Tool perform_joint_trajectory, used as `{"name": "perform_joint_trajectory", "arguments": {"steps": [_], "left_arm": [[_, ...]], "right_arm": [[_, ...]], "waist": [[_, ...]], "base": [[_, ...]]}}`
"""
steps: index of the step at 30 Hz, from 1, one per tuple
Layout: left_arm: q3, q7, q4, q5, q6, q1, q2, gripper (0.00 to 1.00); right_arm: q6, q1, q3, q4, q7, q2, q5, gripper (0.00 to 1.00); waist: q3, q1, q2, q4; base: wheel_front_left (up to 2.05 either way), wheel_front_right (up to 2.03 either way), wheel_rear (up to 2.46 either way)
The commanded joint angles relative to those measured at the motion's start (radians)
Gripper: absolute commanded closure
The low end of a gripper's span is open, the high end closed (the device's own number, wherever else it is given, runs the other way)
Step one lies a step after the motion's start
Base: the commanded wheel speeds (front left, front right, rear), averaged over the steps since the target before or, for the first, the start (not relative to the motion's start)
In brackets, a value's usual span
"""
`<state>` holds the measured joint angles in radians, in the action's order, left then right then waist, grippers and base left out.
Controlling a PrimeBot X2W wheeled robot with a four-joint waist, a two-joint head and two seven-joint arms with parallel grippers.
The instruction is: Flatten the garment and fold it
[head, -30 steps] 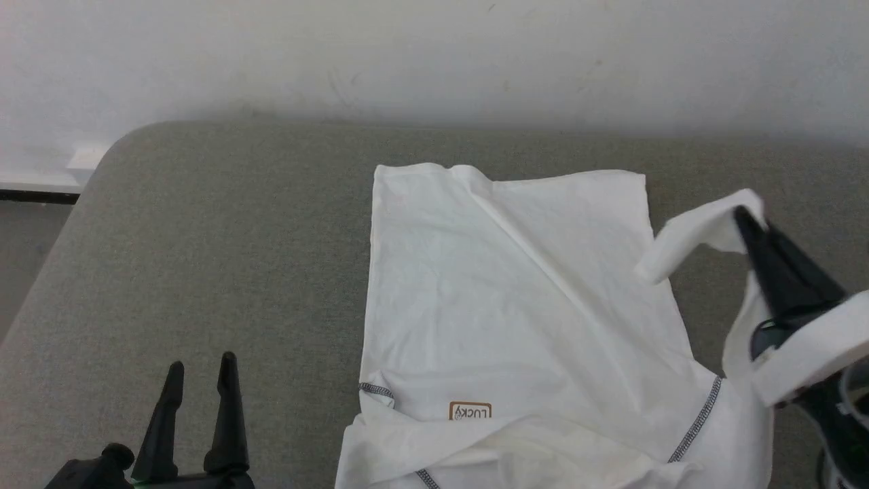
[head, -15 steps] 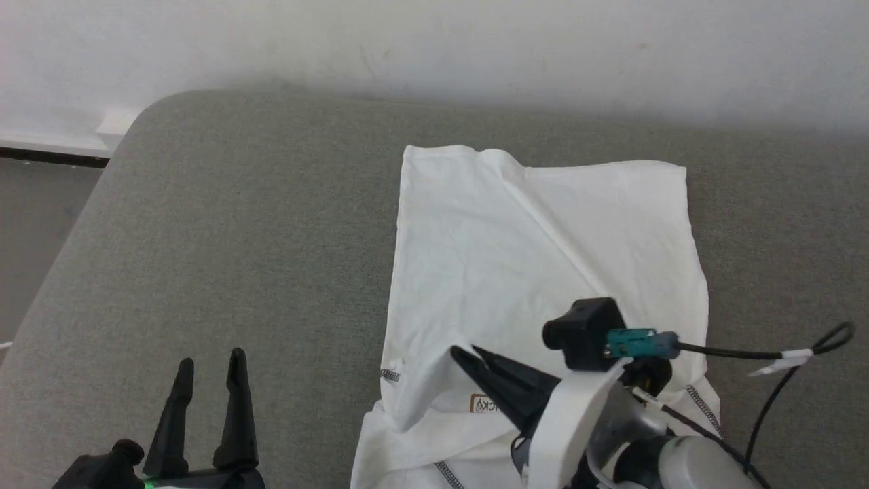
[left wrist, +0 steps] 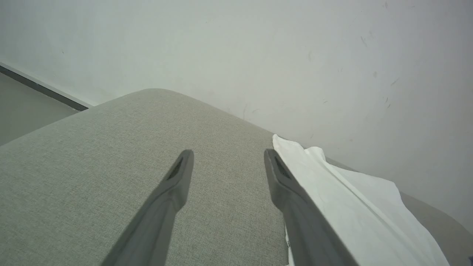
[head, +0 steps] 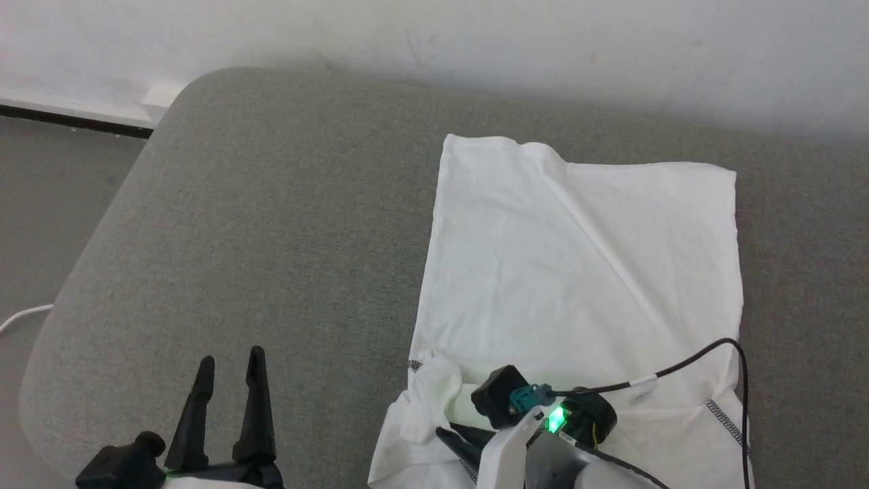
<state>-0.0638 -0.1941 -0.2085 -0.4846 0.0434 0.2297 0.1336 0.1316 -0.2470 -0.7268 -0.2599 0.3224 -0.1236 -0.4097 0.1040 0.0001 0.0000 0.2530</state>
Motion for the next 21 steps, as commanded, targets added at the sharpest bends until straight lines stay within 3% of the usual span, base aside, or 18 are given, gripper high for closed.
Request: {"name": "perform_joint_trajectory", "arguments": {"steps": [1,5,6,7,8,9,10,16,21], "left_arm": [[-0.004,-0.006,0.003,-0.004,-0.008,-0.024,-0.002,0.0],[-0.011,-0.007,0.013,-0.004,-0.009,-0.03,-0.003,0.0],[-0.012,-0.007,0.014,-0.004,-0.008,-0.031,-0.003,0.0],[-0.012,-0.007,0.015,-0.004,-0.008,-0.031,-0.003,0.0],[-0.012,-0.007,0.016,-0.004,-0.007,-0.031,-0.002,0.0],[-0.01,-0.008,0.016,-0.004,-0.006,-0.03,-0.001,0.0],[-0.009,-0.008,0.015,-0.004,-0.004,-0.028,0.0,0.0],[0.001,-0.007,-0.001,-0.004,0.005,-0.019,0.01,0.0],[0.007,-0.007,-0.023,0.003,0.011,-0.015,0.021,0.0]], "right_arm": [[-0.001,-0.02,-0.009,-0.033,-0.016,0.007,-0.003,1.0],[-0.001,-0.05,-0.031,-0.125,-0.064,0.026,-0.03,1.0],[-0.001,-0.058,-0.032,-0.14,-0.076,0.03,-0.037,0.89],[-0.001,-0.065,-0.033,-0.15,-0.087,0.034,-0.044,0.7],[-0.001,-0.072,-0.033,-0.157,-0.096,0.038,-0.053,0.59],[-0.001,-0.078,-0.029,-0.16,-0.102,0.042,-0.066,0.17],[-0.001,-0.084,-0.021,-0.158,-0.109,0.044,-0.079,0.0],[-0.001,-0.088,0.094,-0.072,-0.124,0.036,-0.147,0.0],[-0.001,-0.024,0.305,0.066,-0.147,0.011,-0.135,0.0]], "waist": [[0.0,-0.0001,0.0,0.006],[-0.002,-0.0001,0.0,0.009],[-0.003,-0.0001,0.0,0.009],[-0.004,-0.0001,0.0,0.007],[-0.005,-0.0001,0.0,0.004],[-0.007,-0.0001,0.0,0.0],[-0.008,-0.0001,0.0,-0.005],[-0.018,-0.0001,0.0,-0.051],[-0.029,-0.0001,0.0,-0.093]], "base": [[0.0,0.0,0.0],[0.0,0.0,0.0],[0.0,0.0,0.0],[0.0,0.0,0.0],[0.0,0.0,0.0],[0.0,0.0,0.0],[0.0,0.0,0.0],[0.0,0.0,0.0],[0.0,0.0,0.0]]}}
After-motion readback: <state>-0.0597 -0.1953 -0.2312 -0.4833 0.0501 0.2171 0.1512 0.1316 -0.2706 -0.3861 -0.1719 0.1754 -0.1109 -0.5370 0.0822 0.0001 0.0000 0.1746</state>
